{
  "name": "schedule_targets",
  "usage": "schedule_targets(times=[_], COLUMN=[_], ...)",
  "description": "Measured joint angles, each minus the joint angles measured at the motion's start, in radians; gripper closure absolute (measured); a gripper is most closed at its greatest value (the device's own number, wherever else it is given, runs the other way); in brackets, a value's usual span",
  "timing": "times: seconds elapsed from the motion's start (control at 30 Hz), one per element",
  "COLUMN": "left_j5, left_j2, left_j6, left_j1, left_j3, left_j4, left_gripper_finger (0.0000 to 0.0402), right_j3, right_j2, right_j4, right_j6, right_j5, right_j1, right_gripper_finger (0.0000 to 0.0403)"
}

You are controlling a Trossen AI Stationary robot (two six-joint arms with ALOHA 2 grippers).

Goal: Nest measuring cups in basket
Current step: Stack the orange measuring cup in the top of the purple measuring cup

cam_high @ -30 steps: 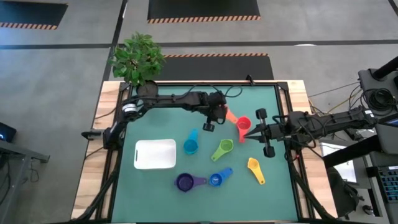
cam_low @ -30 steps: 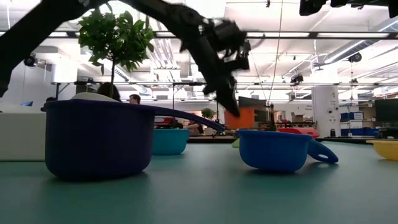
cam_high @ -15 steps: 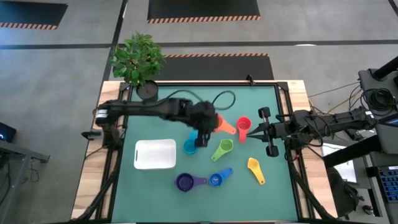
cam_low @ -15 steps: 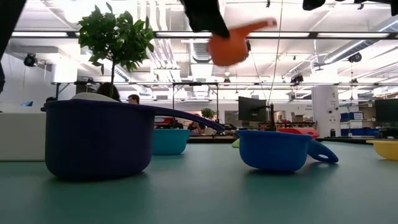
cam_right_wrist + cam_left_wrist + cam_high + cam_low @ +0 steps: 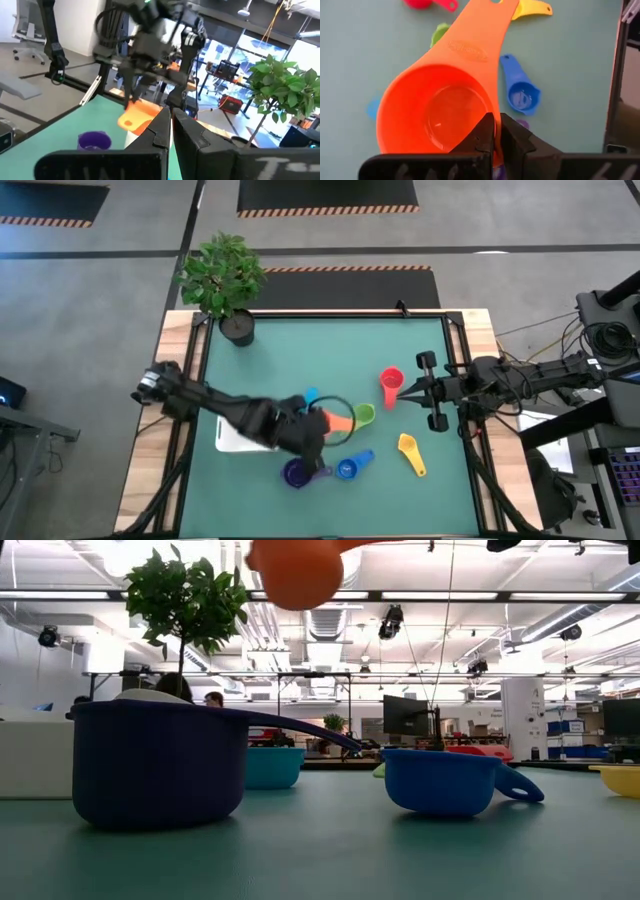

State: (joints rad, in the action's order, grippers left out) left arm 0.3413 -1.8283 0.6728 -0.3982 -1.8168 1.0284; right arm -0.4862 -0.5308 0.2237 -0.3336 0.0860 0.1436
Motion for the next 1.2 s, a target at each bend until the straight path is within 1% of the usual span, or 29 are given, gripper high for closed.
schedule_targets(times=[0.1,0.3,0.5,0.6,0.67,0.73,0.87,0.97,1.2], left_j5=[0.035,0.026,0.026,0.026,0.030,0.054,0.089,0.127,0.117], left_j2=[-0.011,-0.045,-0.094,-0.127,-0.140,-0.142,-0.141,-0.158,-0.191], left_j6=[0.100,0.278,0.347,0.400,0.409,0.424,0.528,0.572,0.628], left_j1=[-0.050,-0.141,-0.208,-0.224,-0.233,-0.238,-0.250,-0.260,-0.263], left_j3=[0.000,0.000,0.000,0.000,0.000,0.000,0.003,0.004,-0.010], left_j4=[0.021,0.047,0.049,0.052,0.053,0.060,0.118,0.120,0.115], left_gripper_finger=[0.0401,0.0401,0.0402,0.0402,0.0402,0.0402,0.0402,0.0402,0.0402], right_j3=[0.000,0.000,0.000,0.000,0.000,0.000,0.000,0.000,0.000], right_j2=[0.000,0.000,0.000,0.000,0.000,0.000,0.000,0.000,0.000], right_j4=[0.000,0.000,0.005,0.012,0.018,0.018,0.020,0.021,0.023], right_j6=[-0.005,-0.025,-0.053,-0.071,-0.084,-0.102,-0.125,-0.147,-0.182], right_j5=[0.000,0.000,0.000,-0.001,-0.001,-0.001,-0.001,-0.002,-0.011], right_j1=[0.000,0.000,0.000,0.000,0.000,0.000,0.000,0.000,0.000], right_gripper_finger=[0.0394,0.0394,0.0394,0.0394,0.0394,0.0394,0.0394,0.0394,0.0394])
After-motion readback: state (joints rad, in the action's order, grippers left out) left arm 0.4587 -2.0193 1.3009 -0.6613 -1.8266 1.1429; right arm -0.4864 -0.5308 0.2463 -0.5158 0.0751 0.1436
